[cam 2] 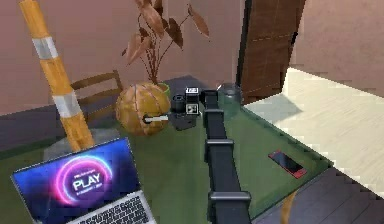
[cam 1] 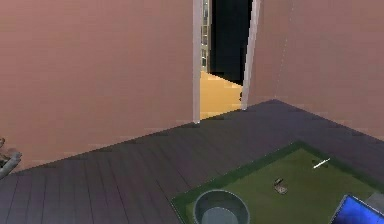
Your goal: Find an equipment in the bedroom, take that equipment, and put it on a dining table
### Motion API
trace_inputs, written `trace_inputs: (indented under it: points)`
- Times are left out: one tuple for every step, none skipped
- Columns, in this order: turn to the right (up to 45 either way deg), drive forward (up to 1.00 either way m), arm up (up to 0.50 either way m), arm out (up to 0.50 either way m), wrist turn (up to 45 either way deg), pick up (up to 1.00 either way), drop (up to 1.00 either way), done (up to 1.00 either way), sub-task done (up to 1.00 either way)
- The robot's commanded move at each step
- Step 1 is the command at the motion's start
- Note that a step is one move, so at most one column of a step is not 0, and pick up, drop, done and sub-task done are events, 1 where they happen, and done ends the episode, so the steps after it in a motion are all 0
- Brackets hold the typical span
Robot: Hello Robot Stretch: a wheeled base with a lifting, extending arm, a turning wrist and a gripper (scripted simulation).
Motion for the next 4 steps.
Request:
trace_inputs:
  points:
    - [0.0,0.00,0.00,0.00,0.0,0.00,1.00,0.00,0.00]
    - [0.0,0.00,0.10,0.00,0.0,0.00,0.00,0.00,0.00]
    - [0.0,0.00,0.00,-0.08,0.0,0.00,0.00,0.00,0.00]
    - [0.0,0.00,0.00,0.00,0.0,0.00,0.00,1.00,0.00]
